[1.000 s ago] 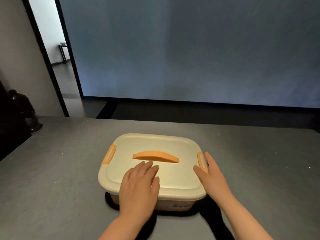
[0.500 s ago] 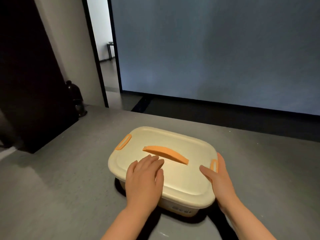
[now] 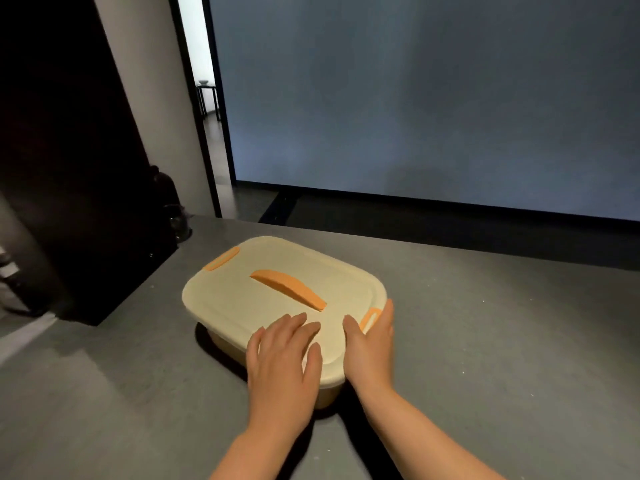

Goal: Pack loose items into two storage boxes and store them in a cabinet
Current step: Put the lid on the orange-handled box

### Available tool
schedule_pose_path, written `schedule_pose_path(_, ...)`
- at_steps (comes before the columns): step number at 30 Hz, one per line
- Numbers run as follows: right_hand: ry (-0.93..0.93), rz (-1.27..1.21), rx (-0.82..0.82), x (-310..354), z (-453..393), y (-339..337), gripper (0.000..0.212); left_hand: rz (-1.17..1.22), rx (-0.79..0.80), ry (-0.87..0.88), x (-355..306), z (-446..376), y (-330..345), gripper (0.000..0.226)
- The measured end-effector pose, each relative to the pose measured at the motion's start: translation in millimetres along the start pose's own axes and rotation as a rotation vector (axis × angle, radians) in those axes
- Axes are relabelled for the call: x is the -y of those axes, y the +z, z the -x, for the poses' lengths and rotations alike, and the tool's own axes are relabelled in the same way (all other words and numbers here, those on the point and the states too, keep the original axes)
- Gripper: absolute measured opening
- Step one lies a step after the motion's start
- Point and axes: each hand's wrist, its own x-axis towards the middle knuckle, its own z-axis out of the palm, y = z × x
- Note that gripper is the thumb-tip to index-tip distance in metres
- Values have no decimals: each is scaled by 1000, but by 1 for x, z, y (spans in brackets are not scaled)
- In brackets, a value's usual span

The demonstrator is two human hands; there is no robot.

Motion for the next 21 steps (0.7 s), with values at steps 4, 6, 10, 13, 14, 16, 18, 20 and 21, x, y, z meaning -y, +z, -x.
schedule_pose_path(4,40,11,-123,15,35,60,80,64,-2,-13,60,-20,-31,46)
schedule_pose_path(6,61,41,-109,22,51,86,86,74,23,-37,87,-31,-46,42)
schedule_pose_path(10,47,68,6,32,69,116,97,30,68,-125,112,-44,-69,32)
schedule_pose_path(13,30,98,67,32,69,113,100,8,86,-99,103,-40,-67,32)
schedule_pose_path(14,12,117,89,30,68,106,99,3,83,-67,97,-37,-64,35)
schedule_pose_path(16,-68,204,126,24,68,85,89,13,66,1,82,-31,-59,39)
schedule_pose_path(18,-171,361,112,15,69,54,71,79,88,71,62,-28,-52,38)
schedule_pose_path(20,-229,497,48,7,72,17,60,187,144,168,38,-23,-39,38)
schedule_pose_path(21,-243,562,1,4,74,-4,58,231,171,227,24,-20,-32,38)
